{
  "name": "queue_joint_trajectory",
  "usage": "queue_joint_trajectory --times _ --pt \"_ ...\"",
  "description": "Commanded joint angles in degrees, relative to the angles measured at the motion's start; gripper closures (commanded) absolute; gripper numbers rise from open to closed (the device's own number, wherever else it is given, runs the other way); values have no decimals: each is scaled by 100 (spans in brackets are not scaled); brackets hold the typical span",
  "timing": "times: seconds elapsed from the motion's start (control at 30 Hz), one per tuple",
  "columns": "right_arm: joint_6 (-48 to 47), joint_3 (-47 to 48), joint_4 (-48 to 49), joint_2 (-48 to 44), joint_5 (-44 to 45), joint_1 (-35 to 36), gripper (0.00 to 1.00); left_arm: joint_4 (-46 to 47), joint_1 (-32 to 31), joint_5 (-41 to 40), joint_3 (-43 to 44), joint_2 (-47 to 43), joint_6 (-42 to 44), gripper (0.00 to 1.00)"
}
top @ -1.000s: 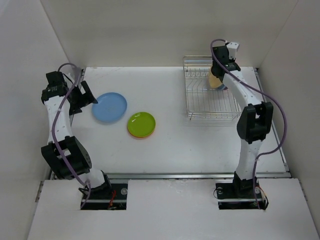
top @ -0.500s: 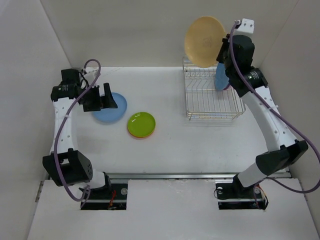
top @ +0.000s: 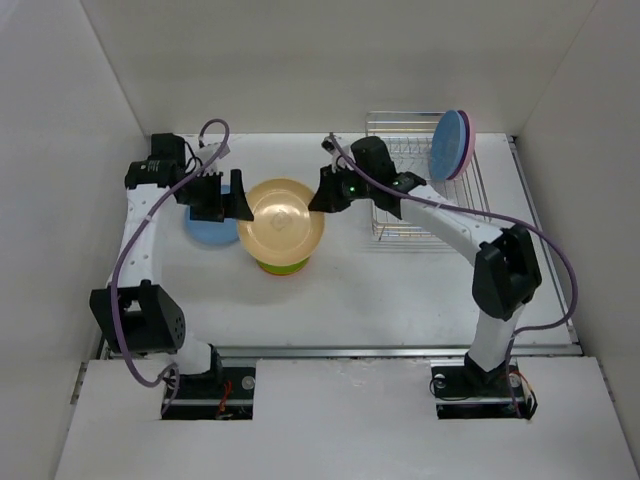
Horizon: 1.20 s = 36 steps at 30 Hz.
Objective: Unload the plates from the dish rack
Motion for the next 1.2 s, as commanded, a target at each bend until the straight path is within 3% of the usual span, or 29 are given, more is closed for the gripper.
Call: queue_joint_trajectory --times 0.0,0.1,0.13,0.27,0.3,0.43,0.5,0.53,0.57,0.63,0.67,0.73,0.83,0.97,1.17 --pt "344 154 1203 -93 -1154 92 100 -121 10 -374 78 224 153 12" --pt "476 154 1397 100 -1331 214 100 -174 10 -375 -62 294 276 31" --pt "476 154 1397 100 -1392 215 100 -174 10 -375 -63 294 276 51" --pt "538 207 1450 293 -1602 215 100 -174 10 -445 -116 294 329 95" --pt "590 207 1450 293 -1603 267 100 -226 10 -445 -116 294 329 100" --pt "591 260 1450 355 -1603 267 100 -288 10 -322 -54 294 330 100" --pt "591 364 1388 355 -1359 267 81 -227 166 -322 -2 355 207 100" --pt "591 365 1310 355 -1296 267 66 -227 272 -253 -1 355 137 100" --pt "591 435 1222 355 -1243 267 41 -227 395 -191 68 434 5 100" --pt "591 522 1117 408 -989 267 34 -227 763 -77 279 645 -49 100" --pt "678 610 959 408 -823 206 21 -227 896 11 358 724 -110 100" --pt "758 611 905 408 -348 75 10 -157 1265 134 491 961 -355 100" --pt "1073 410 905 136 292 -171 6 133 1747 135 474 1242 -890 100" --pt "1197 -64 905 -215 471 -356 6 808 2100 -199 341 1707 -1506 100" --pt "1083 -408 843 -418 532 -357 6 1162 2154 -314 656 2604 -1929 100"
